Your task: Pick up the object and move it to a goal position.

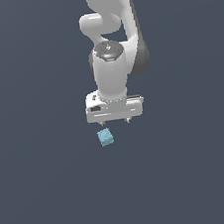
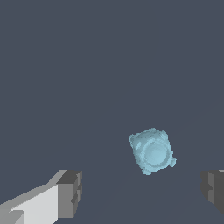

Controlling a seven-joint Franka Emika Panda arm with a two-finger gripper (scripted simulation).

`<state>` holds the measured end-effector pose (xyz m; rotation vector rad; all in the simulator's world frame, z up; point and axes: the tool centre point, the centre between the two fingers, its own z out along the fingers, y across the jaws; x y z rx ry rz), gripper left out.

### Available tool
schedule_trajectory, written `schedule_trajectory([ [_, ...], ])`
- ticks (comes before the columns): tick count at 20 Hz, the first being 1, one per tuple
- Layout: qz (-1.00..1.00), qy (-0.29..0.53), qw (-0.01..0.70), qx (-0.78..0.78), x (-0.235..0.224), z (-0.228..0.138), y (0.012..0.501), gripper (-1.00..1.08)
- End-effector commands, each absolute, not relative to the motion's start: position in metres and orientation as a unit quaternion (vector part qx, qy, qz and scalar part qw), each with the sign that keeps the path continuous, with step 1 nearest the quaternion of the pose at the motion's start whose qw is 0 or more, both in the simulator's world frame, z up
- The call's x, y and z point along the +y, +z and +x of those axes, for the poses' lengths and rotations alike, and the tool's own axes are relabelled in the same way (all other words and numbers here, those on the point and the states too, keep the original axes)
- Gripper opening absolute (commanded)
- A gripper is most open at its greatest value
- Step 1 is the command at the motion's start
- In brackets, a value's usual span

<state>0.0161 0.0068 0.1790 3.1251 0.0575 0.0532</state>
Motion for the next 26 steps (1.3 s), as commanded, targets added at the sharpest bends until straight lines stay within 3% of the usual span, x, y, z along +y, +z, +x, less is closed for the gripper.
schedule_trajectory([
  [1,1.0,0.017,0.008,0.018,0.007,0.016,0.179,1.0],
  [14,0.999,0.036,0.018,0.027,-0.009,0.022,0.196,1.0],
  [26,0.998,0.026,0.015,0.064,-0.019,0.018,0.169,1.0],
])
